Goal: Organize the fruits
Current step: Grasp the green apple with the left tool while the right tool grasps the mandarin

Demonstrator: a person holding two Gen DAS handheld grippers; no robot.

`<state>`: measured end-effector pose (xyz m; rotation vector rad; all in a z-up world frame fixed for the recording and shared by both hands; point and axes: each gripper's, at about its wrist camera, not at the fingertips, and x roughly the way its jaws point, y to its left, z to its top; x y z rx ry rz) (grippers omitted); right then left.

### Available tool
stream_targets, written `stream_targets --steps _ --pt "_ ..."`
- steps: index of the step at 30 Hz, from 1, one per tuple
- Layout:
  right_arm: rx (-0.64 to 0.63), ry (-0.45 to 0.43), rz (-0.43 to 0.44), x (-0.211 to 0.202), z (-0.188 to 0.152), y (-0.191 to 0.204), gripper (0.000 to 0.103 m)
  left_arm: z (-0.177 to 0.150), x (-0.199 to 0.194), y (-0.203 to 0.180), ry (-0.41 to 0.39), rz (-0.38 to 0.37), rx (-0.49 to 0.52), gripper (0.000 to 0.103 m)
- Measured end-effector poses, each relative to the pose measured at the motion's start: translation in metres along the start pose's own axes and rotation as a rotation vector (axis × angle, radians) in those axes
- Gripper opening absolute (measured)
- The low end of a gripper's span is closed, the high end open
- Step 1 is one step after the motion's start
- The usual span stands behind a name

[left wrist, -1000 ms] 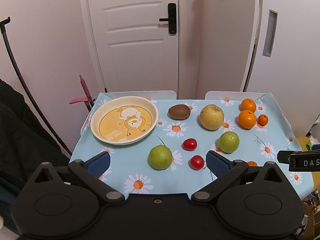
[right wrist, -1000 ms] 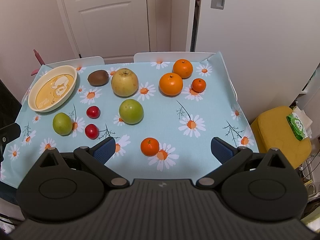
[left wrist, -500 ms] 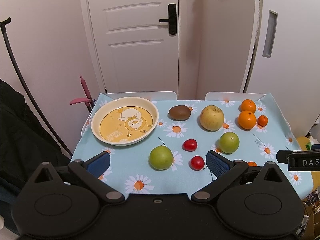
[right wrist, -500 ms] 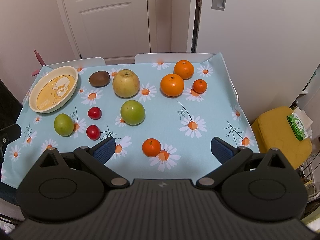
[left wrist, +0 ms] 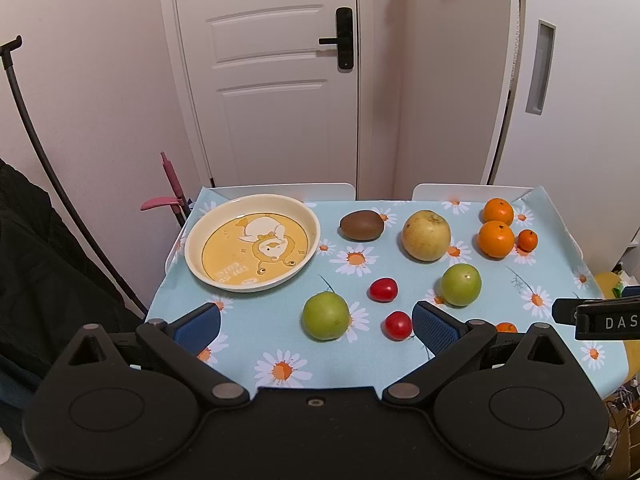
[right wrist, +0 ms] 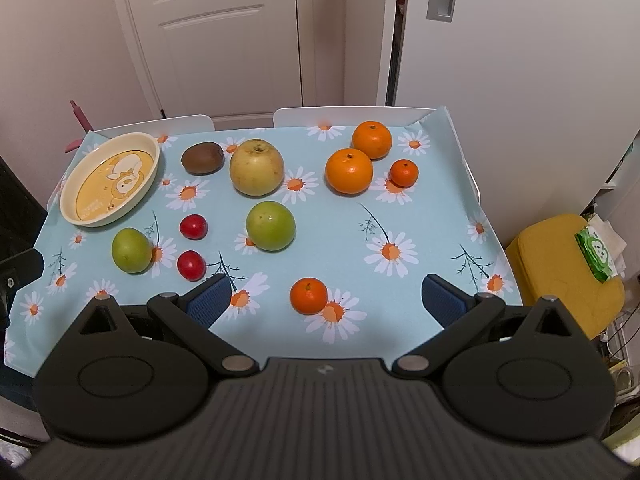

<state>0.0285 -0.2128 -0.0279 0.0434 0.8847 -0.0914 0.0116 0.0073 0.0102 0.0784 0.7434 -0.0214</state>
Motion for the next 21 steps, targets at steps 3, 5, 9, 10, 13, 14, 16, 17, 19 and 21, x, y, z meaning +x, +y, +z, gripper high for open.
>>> stream_targets --steps 3,5,9,10,13,14,16,17,19,21 --pt "0.009 0.005 0.002 0.001 0.001 0.001 0.103 0.000 0.000 0.001 0.000 0.000 0.000 0.103" --pt "0.018 0.009 0.004 0.002 0.002 0.001 0.103 0.000 0.001 0.004 0.000 -0.002 0.001 0.103" --pt "0.022 0.018 -0.010 0.004 0.004 0.004 0.103 0.000 0.001 0.009 0.003 -0.002 0.009 0.103" --pt "0.025 0.017 -0.011 0.005 0.003 0.005 0.103 0.000 0.002 0.009 0.003 -0.002 0.016 0.103" --pt "0.027 0.029 -0.018 0.010 0.001 0.004 0.103 0.000 0.005 0.007 -0.003 -0.009 0.051 0.103" --pt "0.030 0.035 -0.021 0.015 -0.001 0.004 0.103 0.000 0.008 0.007 -0.002 -0.006 0.067 0.103" --pt "0.032 0.050 -0.036 0.027 -0.006 0.003 0.103 -0.002 0.013 0.005 0.001 -0.004 0.093 0.103" --pt "0.023 0.057 -0.049 0.031 -0.007 0.006 0.103 -0.003 0.016 0.006 0.001 -0.009 0.103 0.103" --pt "0.005 0.060 -0.066 0.041 -0.012 0.009 0.103 -0.006 0.022 0.007 -0.002 -0.022 0.127 0.103" --pt "0.004 0.063 -0.071 0.050 -0.016 0.010 0.103 -0.009 0.030 0.007 -0.011 -0.028 0.159 0.103"
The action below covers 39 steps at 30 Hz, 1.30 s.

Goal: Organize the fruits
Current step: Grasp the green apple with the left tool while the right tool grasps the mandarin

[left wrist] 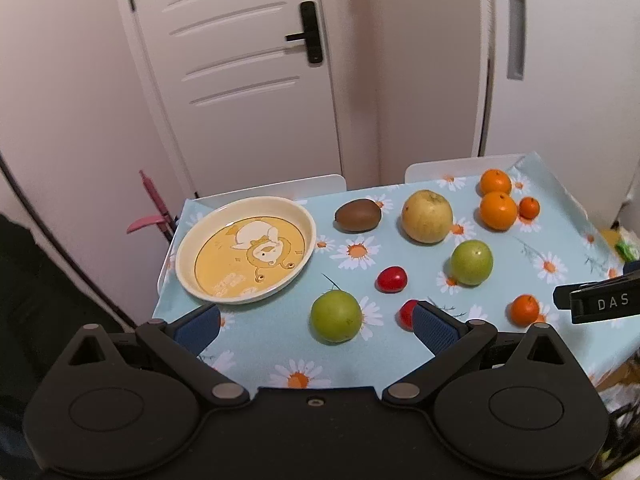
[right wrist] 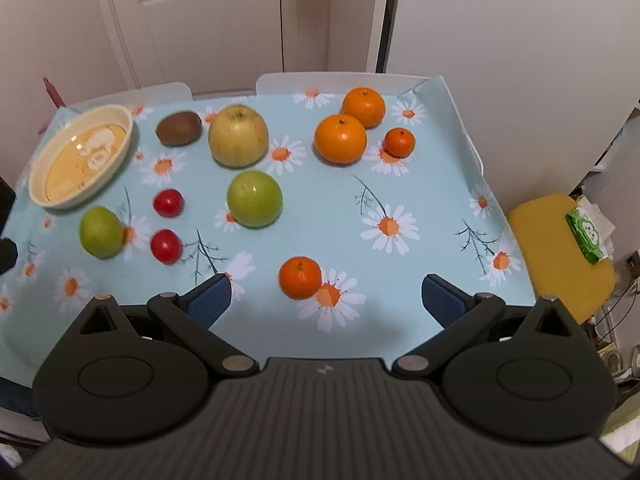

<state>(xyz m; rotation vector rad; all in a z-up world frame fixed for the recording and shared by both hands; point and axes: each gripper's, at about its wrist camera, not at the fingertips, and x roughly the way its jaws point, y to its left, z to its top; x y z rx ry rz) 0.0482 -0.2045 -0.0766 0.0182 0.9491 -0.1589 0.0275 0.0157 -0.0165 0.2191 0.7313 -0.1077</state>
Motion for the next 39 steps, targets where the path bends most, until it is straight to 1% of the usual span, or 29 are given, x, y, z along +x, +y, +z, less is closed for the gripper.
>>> stream_targets --steps 5,9,12,15,18,23,25,27,31,33,36,39 --pt "0.022 -0.053 -0.016 0.020 -0.012 0.003 0.103 -0.011 0.029 0.003 -0.005 -0.036 0.045 0.103" --pt "0.058 -0.061 0.000 0.037 -0.019 0.003 0.103 -0.023 0.052 0.002 -0.027 -0.046 0.096 0.103" --pt "0.058 -0.068 0.023 0.047 -0.025 0.005 0.103 -0.028 0.069 0.004 -0.023 -0.062 0.095 0.101" --pt "0.039 -0.077 0.027 0.057 -0.030 0.007 0.103 -0.033 0.084 0.003 -0.025 -0.057 0.084 0.098" --pt "0.017 -0.086 0.033 0.064 -0.033 0.010 0.103 -0.037 0.099 0.002 -0.014 -0.053 0.082 0.092" --pt "-0.011 -0.101 0.051 0.071 -0.036 0.014 0.103 -0.039 0.117 -0.002 -0.007 -0.049 0.076 0.088" --pt "-0.016 -0.093 0.065 0.074 -0.036 0.015 0.103 -0.040 0.123 -0.005 -0.001 -0.041 0.071 0.086" --pt "-0.024 -0.086 0.072 0.075 -0.037 0.016 0.103 -0.040 0.129 -0.008 0.014 -0.043 0.064 0.073" --pt "-0.036 -0.080 0.073 0.078 -0.037 0.017 0.099 -0.038 0.134 -0.011 0.017 -0.041 0.046 0.070" --pt "-0.042 -0.078 0.071 0.079 -0.037 0.016 0.098 -0.038 0.136 -0.013 0.018 -0.033 0.046 0.065" --pt "-0.052 -0.070 0.074 0.081 -0.035 0.015 0.093 -0.038 0.140 -0.017 0.033 -0.027 0.048 0.059" --pt "-0.061 -0.066 0.076 0.084 -0.033 0.015 0.089 -0.039 0.140 -0.019 0.036 -0.017 0.045 0.059"
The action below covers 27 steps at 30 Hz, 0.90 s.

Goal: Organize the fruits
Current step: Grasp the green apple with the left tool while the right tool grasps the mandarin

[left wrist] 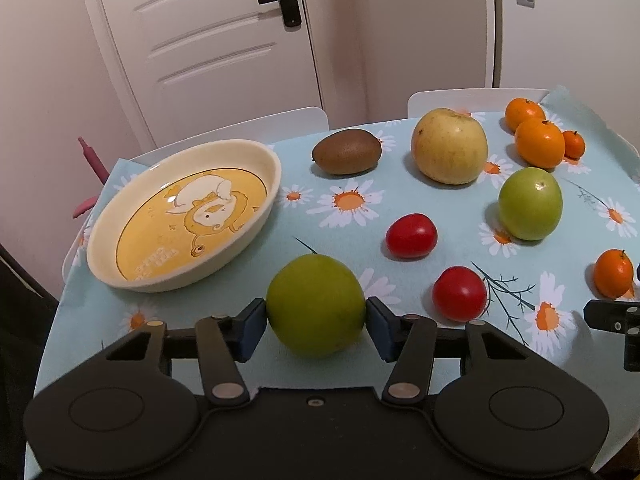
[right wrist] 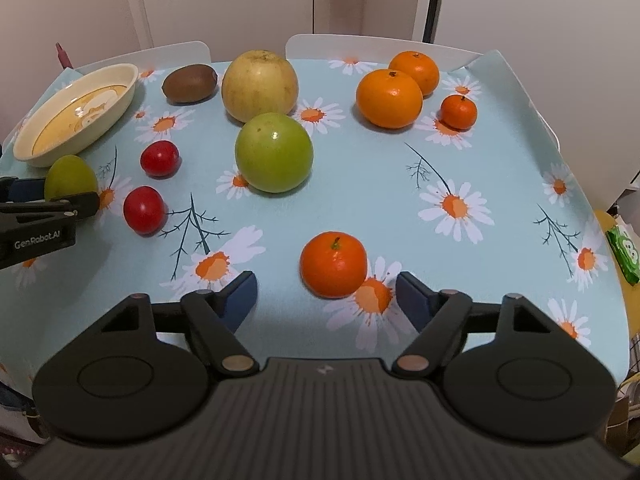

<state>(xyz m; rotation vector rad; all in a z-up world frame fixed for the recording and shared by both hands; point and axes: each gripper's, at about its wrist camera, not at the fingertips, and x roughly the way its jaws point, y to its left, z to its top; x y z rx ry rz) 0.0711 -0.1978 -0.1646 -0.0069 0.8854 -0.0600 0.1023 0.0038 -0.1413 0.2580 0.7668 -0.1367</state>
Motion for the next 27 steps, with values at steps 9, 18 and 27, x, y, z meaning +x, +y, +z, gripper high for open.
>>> stream_targets --steps 9,18,27 --pt "-0.035 0.021 0.017 0.008 0.008 -0.003 0.078 -0.001 -0.003 -0.001 0.014 0.009 -0.002 0.058" --pt "-0.073 0.041 0.058 0.011 0.015 -0.010 0.051 -0.005 -0.012 -0.006 0.035 0.016 -0.009 0.058" --pt "-0.122 0.031 0.109 -0.010 0.034 -0.015 0.051 -0.002 -0.033 -0.006 0.051 0.048 -0.067 0.058"
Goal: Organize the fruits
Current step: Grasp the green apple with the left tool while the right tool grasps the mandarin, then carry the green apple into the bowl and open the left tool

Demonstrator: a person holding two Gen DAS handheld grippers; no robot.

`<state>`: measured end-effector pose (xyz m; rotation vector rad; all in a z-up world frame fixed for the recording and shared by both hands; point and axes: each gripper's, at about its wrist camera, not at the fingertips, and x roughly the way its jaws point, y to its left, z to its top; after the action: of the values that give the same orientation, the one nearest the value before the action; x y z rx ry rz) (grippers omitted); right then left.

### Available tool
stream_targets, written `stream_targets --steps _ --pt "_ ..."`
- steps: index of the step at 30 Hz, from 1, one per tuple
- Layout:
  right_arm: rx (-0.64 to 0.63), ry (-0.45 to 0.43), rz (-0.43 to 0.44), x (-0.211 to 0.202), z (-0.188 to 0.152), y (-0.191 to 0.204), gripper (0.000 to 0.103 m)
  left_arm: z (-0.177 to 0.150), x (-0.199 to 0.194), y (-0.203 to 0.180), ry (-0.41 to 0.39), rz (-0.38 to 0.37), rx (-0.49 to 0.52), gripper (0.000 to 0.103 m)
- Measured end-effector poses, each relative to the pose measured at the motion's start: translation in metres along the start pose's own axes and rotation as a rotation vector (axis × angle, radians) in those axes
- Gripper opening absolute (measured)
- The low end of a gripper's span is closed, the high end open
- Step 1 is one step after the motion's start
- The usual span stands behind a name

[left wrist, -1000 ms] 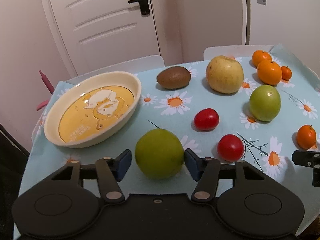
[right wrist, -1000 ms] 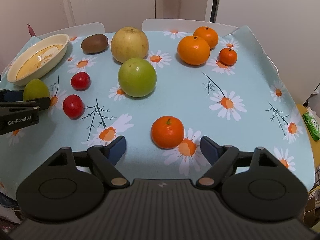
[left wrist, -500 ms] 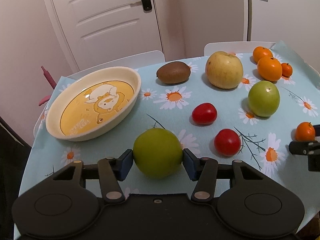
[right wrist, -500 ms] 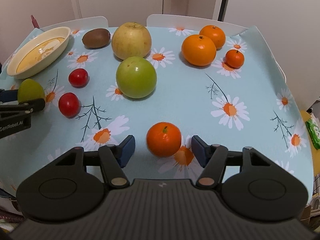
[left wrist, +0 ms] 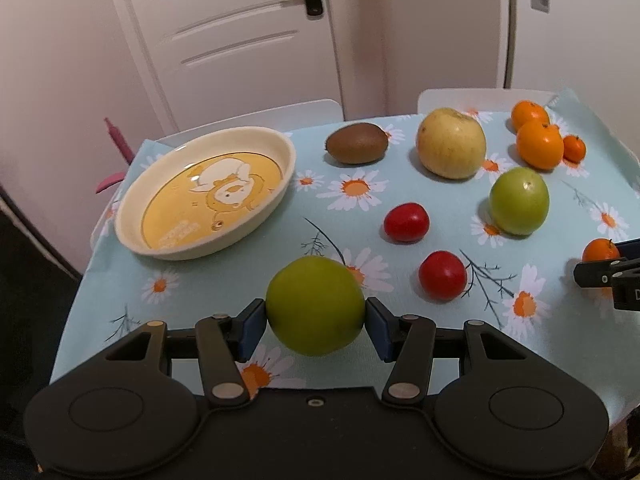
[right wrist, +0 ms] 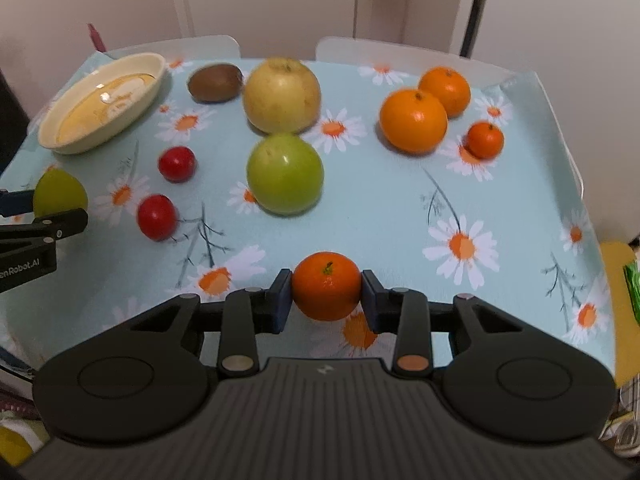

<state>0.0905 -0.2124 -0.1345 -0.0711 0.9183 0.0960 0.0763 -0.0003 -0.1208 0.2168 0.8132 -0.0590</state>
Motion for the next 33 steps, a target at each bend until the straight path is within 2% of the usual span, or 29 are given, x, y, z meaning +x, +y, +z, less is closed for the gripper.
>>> stream_targets --steps 12,18,24,33 --pt "-0.148 -0.122 0.125 -0.055 0.067 0.012 0.051 0.033 -0.059 0.020 -0.056 0.091 -0.119 0.058" --pt "-0.188 -0.186 0.190 -0.061 0.105 0.033 0.051 0.057 -0.071 0.042 -0.118 0.138 -0.115 0.058" --pt "-0.169 -0.194 0.224 -0.043 0.137 0.062 0.051 0.081 -0.057 0.068 -0.151 0.151 -0.092 0.058" --pt "-0.153 -0.193 0.250 0.002 0.182 0.119 0.051 0.106 -0.001 0.112 -0.136 0.132 -0.049 0.058"
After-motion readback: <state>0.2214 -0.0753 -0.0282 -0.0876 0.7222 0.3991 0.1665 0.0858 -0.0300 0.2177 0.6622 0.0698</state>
